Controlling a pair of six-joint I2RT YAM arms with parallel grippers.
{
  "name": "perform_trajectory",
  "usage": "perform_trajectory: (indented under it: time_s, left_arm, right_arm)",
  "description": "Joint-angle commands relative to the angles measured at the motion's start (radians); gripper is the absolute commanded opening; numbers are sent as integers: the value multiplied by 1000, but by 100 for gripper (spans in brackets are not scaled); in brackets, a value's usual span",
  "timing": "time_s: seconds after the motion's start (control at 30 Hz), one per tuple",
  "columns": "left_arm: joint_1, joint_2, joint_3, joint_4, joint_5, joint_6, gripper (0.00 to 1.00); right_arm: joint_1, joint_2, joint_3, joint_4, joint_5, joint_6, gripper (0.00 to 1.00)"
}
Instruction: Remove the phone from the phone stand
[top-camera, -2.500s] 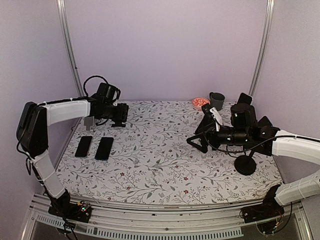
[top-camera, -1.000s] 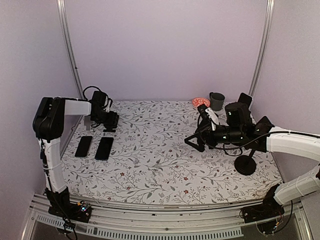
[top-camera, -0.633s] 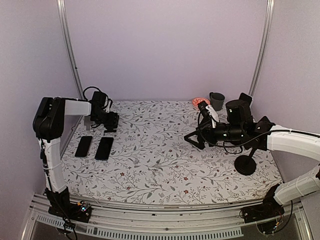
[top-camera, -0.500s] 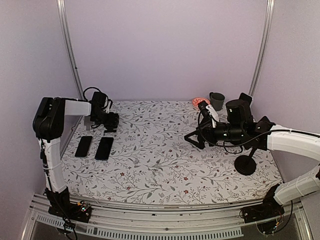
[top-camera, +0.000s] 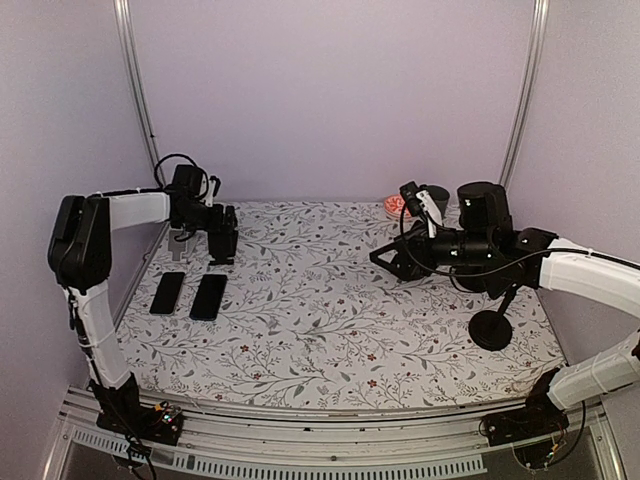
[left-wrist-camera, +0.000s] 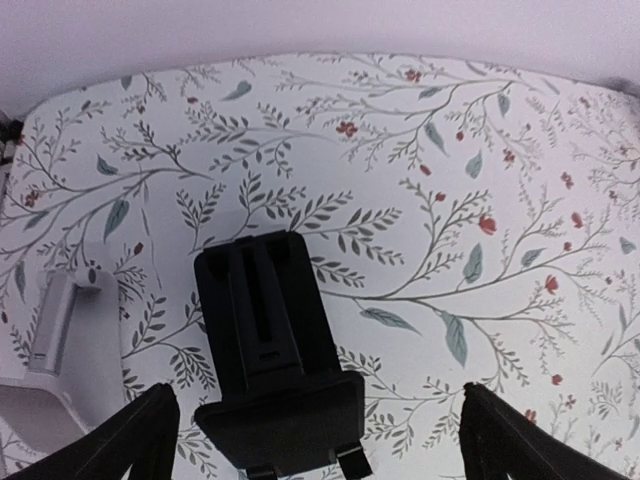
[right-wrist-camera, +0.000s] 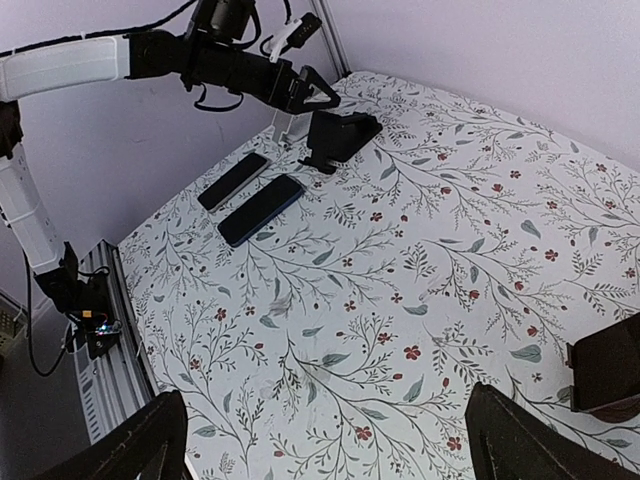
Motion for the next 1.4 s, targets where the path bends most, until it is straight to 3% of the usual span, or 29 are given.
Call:
perform_trajectory:
  time_s: [0.0, 0.27, 0.5, 0.73, 0.97, 1.37]
  left_arm:
    - [-19, -104, 7, 33, 36, -4, 99]
    - [-107, -140, 11, 73, 56, -6, 99]
    - [-280, -99, 33, 123, 62, -1, 99]
    - [-460, 44, 68, 195, 82, -15, 99]
    - [-598, 222, 202, 212, 129, -26, 99]
    - [-685, 471, 401, 214, 148, -46, 99]
  right_arm:
    - [-12, -34, 35, -30, 16, 12, 99]
    - [-26, -70, 41, -47, 21, 16, 99]
    - [-59, -107, 37, -60, 9, 13, 99]
    - [-96, -143, 22, -64, -3, 13, 99]
    - [-117, -171, 1, -67, -15, 16, 99]
    - [-139, -181, -33, -60, -33, 7, 99]
